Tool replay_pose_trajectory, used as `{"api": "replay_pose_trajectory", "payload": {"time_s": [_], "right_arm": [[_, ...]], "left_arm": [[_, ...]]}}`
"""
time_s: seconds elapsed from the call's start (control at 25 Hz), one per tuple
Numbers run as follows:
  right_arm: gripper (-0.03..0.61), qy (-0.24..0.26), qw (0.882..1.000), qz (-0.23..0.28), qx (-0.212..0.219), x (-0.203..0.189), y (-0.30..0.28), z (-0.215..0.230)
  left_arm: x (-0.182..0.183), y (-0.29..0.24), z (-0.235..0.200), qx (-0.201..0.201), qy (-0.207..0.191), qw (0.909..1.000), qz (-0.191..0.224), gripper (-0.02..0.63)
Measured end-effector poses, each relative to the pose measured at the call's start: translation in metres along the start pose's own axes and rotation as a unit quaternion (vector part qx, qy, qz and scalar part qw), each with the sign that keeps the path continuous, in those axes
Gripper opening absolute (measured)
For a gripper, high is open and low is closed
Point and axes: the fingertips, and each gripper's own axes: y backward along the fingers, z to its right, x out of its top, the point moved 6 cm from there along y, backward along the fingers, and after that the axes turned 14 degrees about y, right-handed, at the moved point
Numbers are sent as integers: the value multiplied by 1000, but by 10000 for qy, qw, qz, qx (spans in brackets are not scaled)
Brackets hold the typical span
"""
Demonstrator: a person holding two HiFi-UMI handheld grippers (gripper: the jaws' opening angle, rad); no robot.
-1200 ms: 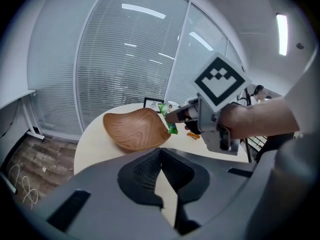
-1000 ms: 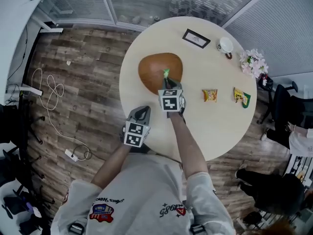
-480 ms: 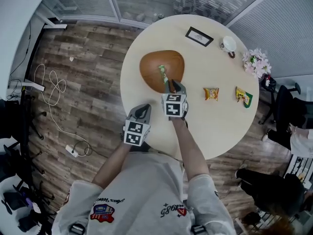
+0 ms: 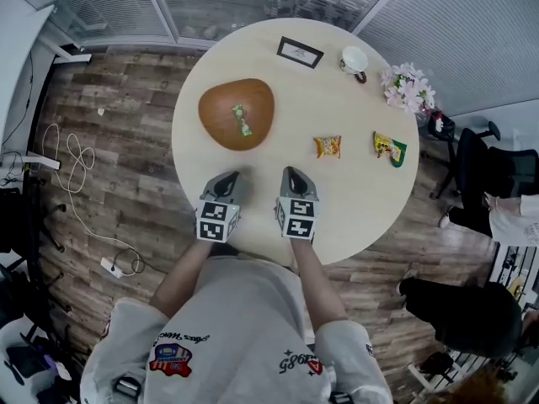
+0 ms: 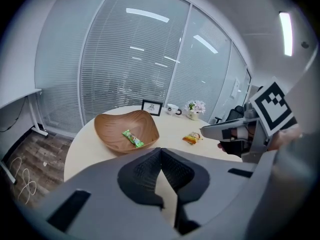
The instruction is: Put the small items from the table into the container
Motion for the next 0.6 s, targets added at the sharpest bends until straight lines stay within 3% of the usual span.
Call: {"api": "replay_pose_trajectory", "payload": {"time_s": [0.24,0.6], "right_arm": [[3,-165,9998,-126,-4,-37,28,40],[5,-127,9997,-124,-185,-55,23,97]], "left_arm": [[-13,-13,32,163,59,9998,-77,8],[-21,-20,59,382,123,9992,-88,8]]}}
